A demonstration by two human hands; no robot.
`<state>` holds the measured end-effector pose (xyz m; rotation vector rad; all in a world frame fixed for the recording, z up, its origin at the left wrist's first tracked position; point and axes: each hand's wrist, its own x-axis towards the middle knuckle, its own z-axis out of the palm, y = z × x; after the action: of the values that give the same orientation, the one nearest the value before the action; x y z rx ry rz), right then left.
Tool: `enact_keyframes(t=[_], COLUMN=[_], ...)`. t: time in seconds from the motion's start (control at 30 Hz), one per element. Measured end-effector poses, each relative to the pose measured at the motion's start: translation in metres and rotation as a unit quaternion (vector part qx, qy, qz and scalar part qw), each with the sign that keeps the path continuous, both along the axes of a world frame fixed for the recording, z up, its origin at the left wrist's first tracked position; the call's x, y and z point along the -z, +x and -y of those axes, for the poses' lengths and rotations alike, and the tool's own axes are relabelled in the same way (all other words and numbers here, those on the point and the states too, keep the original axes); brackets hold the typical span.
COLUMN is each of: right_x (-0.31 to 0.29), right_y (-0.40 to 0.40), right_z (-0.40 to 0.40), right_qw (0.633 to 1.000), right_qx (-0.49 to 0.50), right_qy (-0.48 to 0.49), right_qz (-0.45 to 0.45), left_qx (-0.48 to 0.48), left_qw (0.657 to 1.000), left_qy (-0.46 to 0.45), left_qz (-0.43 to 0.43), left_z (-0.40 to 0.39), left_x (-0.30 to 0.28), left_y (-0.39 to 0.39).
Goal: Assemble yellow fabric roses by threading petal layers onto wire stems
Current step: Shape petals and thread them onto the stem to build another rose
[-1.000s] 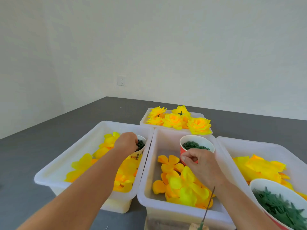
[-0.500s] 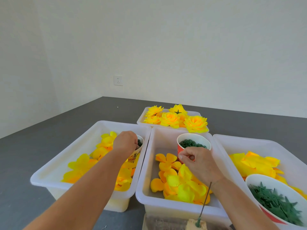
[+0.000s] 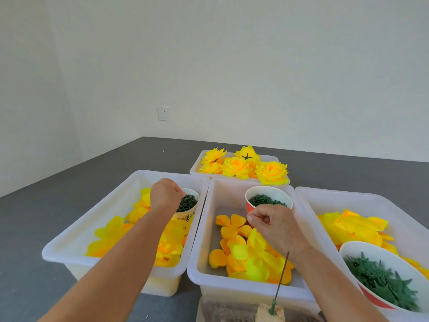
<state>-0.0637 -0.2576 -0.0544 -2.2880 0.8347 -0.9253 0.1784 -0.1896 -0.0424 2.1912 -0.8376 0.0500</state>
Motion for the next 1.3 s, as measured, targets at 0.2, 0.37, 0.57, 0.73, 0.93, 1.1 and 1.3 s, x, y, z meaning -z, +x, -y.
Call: enact_keyframes(t=[0.2, 0.37, 0.57, 0.73, 0.93, 1.1, 1.3], right_x=[0.0, -0.011, -0.056, -0.074, -0.086, -0.09, -0.098], right_y=[0.0, -0.004, -0.021, -0.028, -0.036, -0.04, -0.052], right_z=[0.001, -0.002, -0.025, -0.058, -0.078, -0.089, -0.1], right_qw=[0.999, 0.992, 0.954, 0.936, 0.912, 0.885, 0.837], right_qx=[0.017, 0.035, -0.049, -0.121, -0.132, -0.143, -0.2], right_qy=[-0.008, 0.029, 0.099, 0.124, 0.173, 0.291, 0.375], right_qz=[0.03, 0.115, 0.278, 0.307, 0.347, 0.335, 0.344], left_qx=[0.06, 0.216, 0.311, 0.36, 0.387, 0.4, 0.447], left_qw=[0.923, 0.765, 0.642, 0.641, 0.7, 0.744, 0.752], left_qy=[-0.27, -0.352, -0.327, -0.303, -0.293, -0.268, -0.29], left_qz=[-0.267, -0.495, -0.619, -0.606, -0.523, -0.463, -0.389], left_z=[-0.01, -0.031, -0.052, -0.064, -0.08, -0.093, -0.103], left_x=[-0.025, -0.055, -0.063, -0.072, -0.083, -0.088, -0.089], left_y=[-0.014, -0.055, -0.113, -0.144, -0.158, -0.166, -0.173])
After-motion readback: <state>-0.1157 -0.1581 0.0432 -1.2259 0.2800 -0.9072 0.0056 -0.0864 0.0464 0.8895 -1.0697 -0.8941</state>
